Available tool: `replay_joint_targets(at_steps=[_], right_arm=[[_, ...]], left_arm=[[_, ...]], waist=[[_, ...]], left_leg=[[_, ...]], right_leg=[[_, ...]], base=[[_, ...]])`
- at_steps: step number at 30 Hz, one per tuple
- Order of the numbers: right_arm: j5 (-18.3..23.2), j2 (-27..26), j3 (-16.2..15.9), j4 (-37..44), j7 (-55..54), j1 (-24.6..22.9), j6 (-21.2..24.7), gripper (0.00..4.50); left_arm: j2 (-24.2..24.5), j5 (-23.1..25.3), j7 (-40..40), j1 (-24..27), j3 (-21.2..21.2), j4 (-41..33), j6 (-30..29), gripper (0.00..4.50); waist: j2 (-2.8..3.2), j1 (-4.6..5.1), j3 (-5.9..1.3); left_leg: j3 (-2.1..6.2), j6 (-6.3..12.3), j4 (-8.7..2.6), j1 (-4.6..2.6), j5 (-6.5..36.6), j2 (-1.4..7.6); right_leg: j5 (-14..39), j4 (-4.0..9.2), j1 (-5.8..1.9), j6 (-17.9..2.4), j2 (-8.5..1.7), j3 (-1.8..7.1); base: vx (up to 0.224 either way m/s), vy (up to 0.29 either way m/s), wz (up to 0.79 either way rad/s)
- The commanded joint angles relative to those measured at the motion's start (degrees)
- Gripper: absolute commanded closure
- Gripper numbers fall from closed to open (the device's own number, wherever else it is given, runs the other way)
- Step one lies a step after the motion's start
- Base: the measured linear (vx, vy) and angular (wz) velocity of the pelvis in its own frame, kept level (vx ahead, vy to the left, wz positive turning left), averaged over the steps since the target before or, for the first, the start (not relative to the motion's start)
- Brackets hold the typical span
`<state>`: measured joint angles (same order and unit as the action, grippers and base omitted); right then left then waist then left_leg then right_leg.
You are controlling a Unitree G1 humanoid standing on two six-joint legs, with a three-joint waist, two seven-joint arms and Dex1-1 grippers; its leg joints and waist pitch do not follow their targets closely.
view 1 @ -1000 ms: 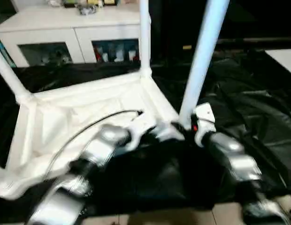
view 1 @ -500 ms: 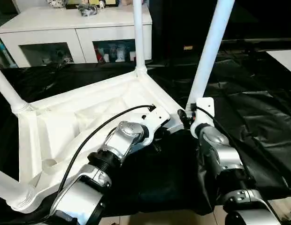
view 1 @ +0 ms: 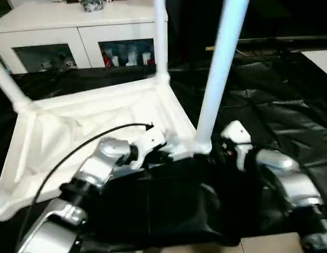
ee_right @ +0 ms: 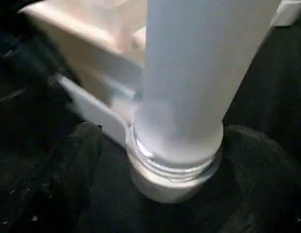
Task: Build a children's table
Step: Rotate leg to tighten
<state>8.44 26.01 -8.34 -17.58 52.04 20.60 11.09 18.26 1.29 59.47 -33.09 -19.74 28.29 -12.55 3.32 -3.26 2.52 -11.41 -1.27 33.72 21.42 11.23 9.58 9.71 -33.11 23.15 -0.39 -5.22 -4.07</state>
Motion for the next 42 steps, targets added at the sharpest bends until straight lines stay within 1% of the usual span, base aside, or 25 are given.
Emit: replay_joint_targets(at_steps=[1,2,3,4,6,8,11,13,15,16,18,20,23,24,27,30,31,32,36,39,41,42], right_arm=[[0.68,0.89,-1.5,2.28,2.98,-0.47,0.55,0.19],[1.17,1.81,-2.14,2.97,4.53,-0.73,0.63,0.19],[1.4,2.02,-2.35,3.12,4.88,-0.72,0.67,0.19],[1.62,2.04,-2.56,3.21,5.14,-0.68,0.58,0.19],[2.04,1.83,-2.66,3.53,6.38,-0.67,0.6,0.19],[2.2,1.53,-2.49,3.67,6.85,-0.66,0.62,0.19],[1.97,1.57,-2.55,3.51,7.65,-0.56,0.65,0.19],[1.61,1.7,-2.72,3.13,7.72,-0.53,0.33,0.19],[1.43,1.68,-2.56,2.45,7.02,-0.34,0.01,0.19],[1.29,1.5,-2.3,1.78,6.28,-0.09,-0.26,0.35],[1.36,1.22,-1.98,1.1,5.98,0.16,-0.32,0.35],[1.74,1.01,-1.79,1.04,6.15,0.12,-0.14,0.64],[1.75,0.83,-1.75,0.86,6.33,0.0,-0.2,0.93],[1.77,0.79,-1.71,0.77,6.41,-0.03,-0.21,0.93],[1.9,0.66,-1.63,0.63,6.54,-0.11,-0.21,1.27],[2.08,0.64,-1.73,0.53,6.49,-0.11,-0.27,1.51],[2.09,0.63,-1.74,0.49,6.45,-0.11,-0.32,1.51],[2.09,0.6,-1.72,0.47,6.42,-0.1,-0.34,1.7],[2.11,0.47,-1.7,0.45,6.45,-0.32,-0.36,1.81],[2.06,0.19,-1.83,0.32,6.25,-0.54,-0.34,1.86],[2.56,-1.79,-0.64,-0.9,3.2,-0.5,0.46,1.87],[2.31,-3.87,0.46,-2.58,-0.87,-0.13,0.86,1.87]], left_arm=[[0.93,-0.56,2.41,1.32,-1.42,-1.26,-0.04,4.5],[2.0,-1.09,3.85,1.94,-1.1,-3.12,-0.72,4.5],[2.36,-1.27,4.4,2.18,-0.94,-3.81,-0.97,4.5],[2.65,-1.51,5.03,2.37,-0.87,-4.34,-1.28,4.5],[3.19,-1.73,5.99,2.74,-0.93,-5.32,-1.55,4.5],[3.4,-1.95,6.46,2.91,-1.02,-5.77,-1.7,4.5],[3.7,-2.24,6.99,3.12,-1.19,-6.38,-1.98,4.5],[3.76,-2.28,7.0,3.12,-1.29,-6.4,-1.97,4.5],[3.85,-2.38,7.18,3.28,-1.29,-6.84,-2.18,4.5],[3.9,-2.41,7.28,3.37,-1.3,-7.09,-2.29,4.5],[3.94,-2.34,7.48,3.47,-1.26,-7.41,-2.56,4.5],[3.99,-2.35,7.61,3.5,-1.24,-7.55,-2.67,4.5],[4.17,-2.4,7.83,3.68,-1.23,-8.02,-2.96,4.5],[4.23,-2.39,7.9,3.75,-1.23,-8.11,-3.0,4.5],[4.34,-2.38,7.96,3.85,-1.23,-8.23,-3.08,4.5],[4.49,-2.37,7.99,4.03,-1.24,-8.35,-3.14,4.5],[4.52,-2.33,8.03,4.1,-1.26,-8.33,-3.1,4.5],[4.53,-2.29,8.06,4.13,-1.27,-8.27,-3.07,4.5],[4.7,-2.18,8.37,4.15,-1.43,-8.2,-3.29,4.5],[4.92,-2.15,8.61,4.25,-1.51,-8.33,-3.59,4.5],[4.35,-1.73,7.33,4.05,-1.32,-7.48,-3.65,4.5],[3.35,-0.97,5.15,3.5,-1.08,-6.07,-3.51,4.5]], waist=[[-1.0,-0.5,-3.62],[-1.1,-0.49,-3.57],[-1.13,-0.53,-3.47],[-1.08,-0.51,-3.37],[-1.04,-0.47,-3.3],[-1.06,-0.48,-3.38],[-1.01,-0.52,-3.54],[-1.08,-0.53,-3.59],[-1.08,-0.61,-3.65],[-1.08,-0.62,-3.67],[-1.09,-0.63,-3.7],[-1.07,-0.63,-3.69],[-1.04,-0.64,-3.69],[-1.09,-0.66,-3.71],[-1.1,-0.68,-3.7],[-1.06,-0.64,-3.63],[-1.08,-0.63,-3.64],[-1.1,-0.6,-3.58],[-1.12,-0.6,-3.62],[-1.11,-0.58,-3.66],[-1.1,-0.49,-3.58],[-1.06,-0.39,-3.57]], left_leg=[[1.53,7.62,-3.41,-0.49,6.44,3.8],[1.5,7.38,-3.47,-0.5,6.99,3.81],[1.56,6.71,-3.62,-0.49,8.16,3.87],[1.55,5.92,-3.75,-0.57,9.38,3.9],[1.56,4.88,-3.83,-0.76,10.49,3.86],[1.63,4.3,-3.85,-0.72,9.94,3.87],[1.62,4.45,-3.72,-0.72,8.93,3.83],[1.54,4.91,-3.56,-0.68,7.87,3.73],[1.53,5.24,-3.47,-0.66,7.26,3.71],[1.55,5.37,-3.43,-0.6,6.93,3.69],[1.53,5.48,-3.37,-0.61,6.6,3.64],[1.51,5.47,-3.37,-0.64,6.93,3.63],[1.55,5.28,-3.38,-0.7,7.33,3.68],[1.55,5.26,-3.36,-0.68,7.17,3.69],[1.55,5.34,-3.3,-0.63,7.07,3.63],[1.55,5.03,-3.32,-0.65,7.83,3.62],[1.54,4.85,-3.3,-0.67,8.1,3.59],[1.57,4.74,-3.35,-0.63,8.37,3.59],[1.61,4.5,-3.32,-0.65,8.28,3.62],[1.58,4.65,-3.25,-0.65,7.92,3.58],[1.56,4.56,-3.24,-0.57,8.36,3.52],[1.57,4.2,-3.25,-0.61,8.92,3.5]], right_leg=[[6.05,2.5,-3.06,-15.95,-3.73,2.37],[6.93,2.62,-3.04,-15.85,-3.74,2.39],[9.02,2.79,-3.09,-15.45,-3.82,2.42],[11.05,2.97,-2.99,-15.03,-3.84,2.49],[12.9,3.19,-2.79,-14.5,-3.75,2.55],[12.31,3.05,-2.88,-14.31,-3.74,2.59],[10.17,2.79,-2.95,-14.66,-3.73,2.61],[8.15,2.59,-3.0,-15.19,-3.67,2.58],[7.29,2.49,-3.08,-15.48,-3.73,2.58],[6.96,2.41,-3.14,-15.61,-3.74,2.56],[6.85,2.41,-3.16,-15.7,-3.72,2.52],[7.25,2.45,-3.14,-15.7,-3.66,2.5],[7.71,2.46,-3.12,-15.52,-3.64,2.5],[7.42,2.39,-3.15,-15.55,-3.64,2.51],[7.38,2.35,-3.16,-15.56,-3.65,2.5],[8.5,2.47,-3.13,-15.38,-3.63,2.5],[8.84,2.48,-3.14,-15.28,-3.62,2.53],[9.41,2.55,-3.13,-15.15,-3.63,2.51],[9.83,2.51,-3.1,-14.9,-3.61,2.52],[9.15,2.41,-3.08,-15.12,-3.59,2.54],[9.7,2.49,-3.07,-15.11,-3.61,2.54],[10.68,2.6,-3.05,-14.99,-3.68,2.56]], base=[[0.0,0.0,0.0],[0.0,0.0,0.0],[0.0,0.0,0.0],[0.0,0.0,0.0],[0.0,0.0,0.0],[0.0,0.0,0.0],[0.0,0.0,0.0],[0.0,0.0,0.0],[0.0,0.0,0.0],[0.0,0.0,0.0],[0.0,0.0,0.0],[0.0,0.0,0.0],[0.0,0.0,0.0],[0.0,0.0,0.0],[0.0,0.0,0.0],[0.0,0.0,0.0],[0.0,0.0,0.0],[0.0,0.0,0.0],[0.0,0.0,0.0],[0.0,0.0,0.0],[0.0,0.0,0.0],[0.0,0.0,0.0]])
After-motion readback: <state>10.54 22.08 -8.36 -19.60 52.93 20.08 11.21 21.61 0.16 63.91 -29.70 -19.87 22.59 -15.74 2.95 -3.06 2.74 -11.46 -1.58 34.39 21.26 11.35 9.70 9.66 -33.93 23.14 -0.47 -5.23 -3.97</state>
